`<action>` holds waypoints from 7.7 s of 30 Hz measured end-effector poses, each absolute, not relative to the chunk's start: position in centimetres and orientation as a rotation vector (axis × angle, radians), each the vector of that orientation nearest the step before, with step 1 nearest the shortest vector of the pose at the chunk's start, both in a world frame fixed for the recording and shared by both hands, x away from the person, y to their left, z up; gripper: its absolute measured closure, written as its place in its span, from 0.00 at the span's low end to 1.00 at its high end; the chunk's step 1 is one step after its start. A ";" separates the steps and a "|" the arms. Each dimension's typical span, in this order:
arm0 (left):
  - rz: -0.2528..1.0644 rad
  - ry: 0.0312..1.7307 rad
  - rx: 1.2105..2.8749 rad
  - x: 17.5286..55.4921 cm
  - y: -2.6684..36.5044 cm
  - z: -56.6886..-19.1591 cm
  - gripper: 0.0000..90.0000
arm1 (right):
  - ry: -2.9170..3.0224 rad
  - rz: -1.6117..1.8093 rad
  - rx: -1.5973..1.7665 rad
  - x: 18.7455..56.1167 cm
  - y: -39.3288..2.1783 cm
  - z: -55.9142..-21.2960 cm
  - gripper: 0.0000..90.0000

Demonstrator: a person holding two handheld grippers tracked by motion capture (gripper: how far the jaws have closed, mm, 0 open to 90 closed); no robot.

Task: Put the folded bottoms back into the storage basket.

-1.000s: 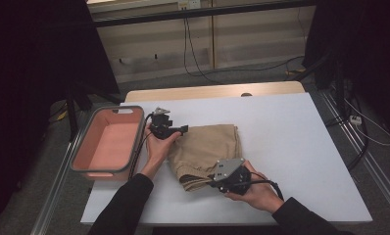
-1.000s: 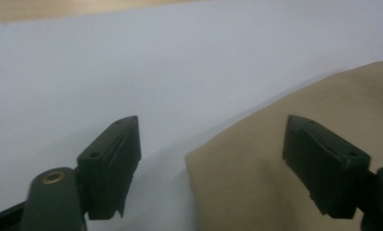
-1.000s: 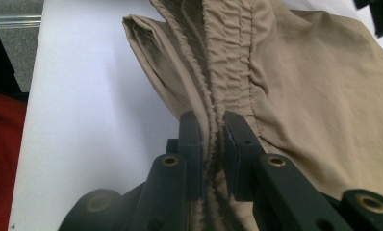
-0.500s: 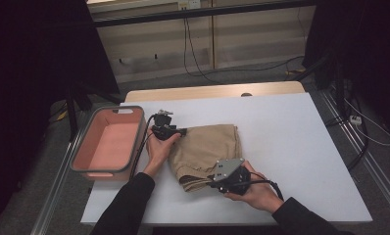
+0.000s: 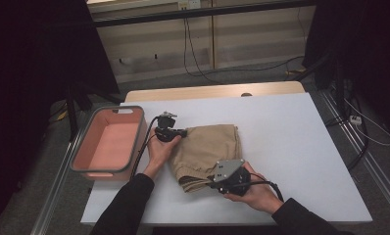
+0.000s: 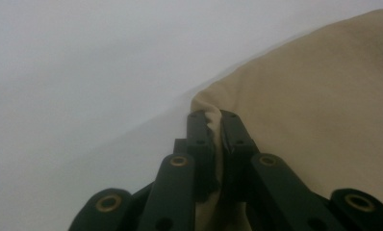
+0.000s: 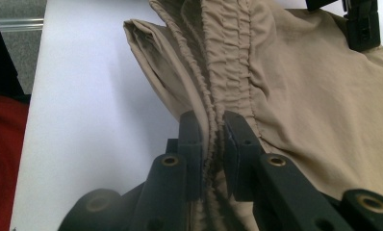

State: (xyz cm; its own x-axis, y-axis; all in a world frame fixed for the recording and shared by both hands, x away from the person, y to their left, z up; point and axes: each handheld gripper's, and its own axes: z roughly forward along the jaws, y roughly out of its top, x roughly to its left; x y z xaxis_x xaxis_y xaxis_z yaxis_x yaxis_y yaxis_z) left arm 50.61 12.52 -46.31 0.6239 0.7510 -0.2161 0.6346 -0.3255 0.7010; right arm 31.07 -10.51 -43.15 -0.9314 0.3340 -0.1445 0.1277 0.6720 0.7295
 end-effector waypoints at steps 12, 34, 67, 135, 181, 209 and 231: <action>0.202 1.030 1.971 50.3 13.2 -44.5 0.94 | 2.586 1.163 0.395 30.9 -10.5 -43.0 0.88; 0.234 0.954 1.889 49.7 14.2 -41.5 0.95 | 2.534 1.267 0.402 31.2 -10.2 -42.0 0.88; 0.279 0.907 1.801 48.9 17.2 -37.6 0.95 | 2.469 1.354 0.336 31.8 -8.2 -39.9 0.88; 0.453 0.957 1.650 48.6 27.1 -30.9 0.95 | 2.401 1.523 0.204 35.2 0.9 -36.6 0.88; 0.577 1.031 1.568 48.0 34.6 -27.3 0.95 | 2.417 1.514 0.097 37.0 8.8 -33.2 0.88; 0.553 1.118 1.557 49.2 38.7 -29.9 0.95 | 2.473 1.440 0.114 37.9 13.5 -34.4 0.88; 0.525 1.170 1.618 50.9 40.5 -32.6 0.95 | 2.488 1.411 0.163 37.8 15.9 -36.2 0.88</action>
